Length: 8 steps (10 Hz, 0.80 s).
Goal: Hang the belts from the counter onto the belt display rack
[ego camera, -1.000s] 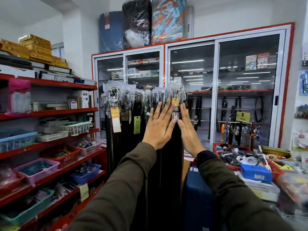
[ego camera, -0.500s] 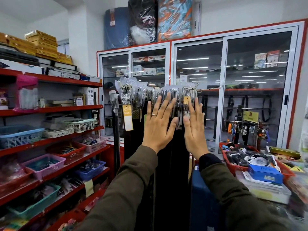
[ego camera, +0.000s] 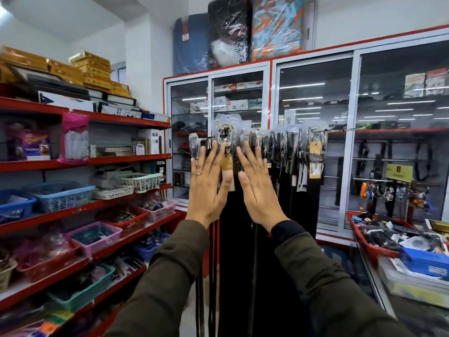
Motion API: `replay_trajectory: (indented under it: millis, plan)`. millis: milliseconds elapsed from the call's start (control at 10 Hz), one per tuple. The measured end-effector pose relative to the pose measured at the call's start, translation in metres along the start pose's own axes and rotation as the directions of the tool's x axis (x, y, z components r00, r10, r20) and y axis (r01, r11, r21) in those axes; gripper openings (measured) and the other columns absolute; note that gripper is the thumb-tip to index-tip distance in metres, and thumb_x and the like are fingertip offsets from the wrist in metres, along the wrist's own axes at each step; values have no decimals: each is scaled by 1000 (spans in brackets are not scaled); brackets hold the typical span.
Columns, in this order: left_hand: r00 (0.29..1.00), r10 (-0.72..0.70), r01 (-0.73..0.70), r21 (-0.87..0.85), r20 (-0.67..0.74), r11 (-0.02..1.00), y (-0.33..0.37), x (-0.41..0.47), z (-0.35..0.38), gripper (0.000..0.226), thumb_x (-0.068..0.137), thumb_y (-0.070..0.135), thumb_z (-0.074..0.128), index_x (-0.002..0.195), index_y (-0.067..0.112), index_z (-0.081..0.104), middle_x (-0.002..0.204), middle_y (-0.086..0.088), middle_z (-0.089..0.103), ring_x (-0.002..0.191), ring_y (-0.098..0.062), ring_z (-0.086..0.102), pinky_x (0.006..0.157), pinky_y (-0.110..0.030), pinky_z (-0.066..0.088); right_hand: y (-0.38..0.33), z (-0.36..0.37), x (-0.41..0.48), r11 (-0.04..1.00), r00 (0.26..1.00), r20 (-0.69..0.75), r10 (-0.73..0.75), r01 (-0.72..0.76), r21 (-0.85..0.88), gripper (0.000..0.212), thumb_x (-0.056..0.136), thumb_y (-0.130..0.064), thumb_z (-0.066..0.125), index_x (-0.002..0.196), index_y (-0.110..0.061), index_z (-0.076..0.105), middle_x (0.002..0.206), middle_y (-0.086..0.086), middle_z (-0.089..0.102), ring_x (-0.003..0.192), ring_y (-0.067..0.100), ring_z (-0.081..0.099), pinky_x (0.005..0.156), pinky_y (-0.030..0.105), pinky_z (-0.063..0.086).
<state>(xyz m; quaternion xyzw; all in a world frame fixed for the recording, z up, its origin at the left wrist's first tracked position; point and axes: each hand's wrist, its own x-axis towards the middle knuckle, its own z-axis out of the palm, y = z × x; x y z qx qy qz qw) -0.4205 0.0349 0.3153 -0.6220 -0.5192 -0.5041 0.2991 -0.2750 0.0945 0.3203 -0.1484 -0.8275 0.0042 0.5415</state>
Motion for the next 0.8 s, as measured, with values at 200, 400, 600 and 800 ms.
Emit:
replay_trajectory:
  millis: [200, 400, 600, 800]
  plan:
    - [994, 50, -50, -5, 102, 999, -18, 9, 5, 75, 100, 68, 9, 163, 27, 8, 172, 11, 1, 159, -11, -9, 129, -52, 1, 7, 18, 7, 993, 996, 88, 0, 10, -116, 56, 110, -35, 27, 163, -27, 12, 173, -11, 5, 160, 14, -9, 130, 51, 2]
    - [981, 98, -102, 20, 168, 995, -30, 19, 16, 78, 99, 68, 13, 163, 24, 8, 173, 8, 1, 159, -13, -7, 129, -52, 5, 22, 18, 11, 979, 992, 119, 39, -15, -203, 59, 110, -39, 28, 163, -31, 6, 173, -15, -1, 160, 12, -12, 130, 49, 0]
    - [989, 90, -97, 52, 121, 994, -19, 10, 19, 76, 101, 62, 21, 163, 21, 6, 173, 2, -1, 160, -14, -7, 129, -53, 6, 15, 9, 6, 983, 992, 121, 34, -11, -181, 60, 107, -43, 24, 163, -31, 7, 173, -14, 1, 160, 11, -10, 130, 51, 2]
    - [991, 124, -129, 150, 41, 980, 15, 5, 16, 78, 101, 59, 26, 163, 15, 10, 173, -4, 1, 160, -22, -3, 129, -47, -5, 7, -59, -9, 996, 992, -125, 20, -30, -83, 60, 105, -47, 40, 161, -35, 19, 173, -13, 7, 160, 10, -1, 127, 60, 14]
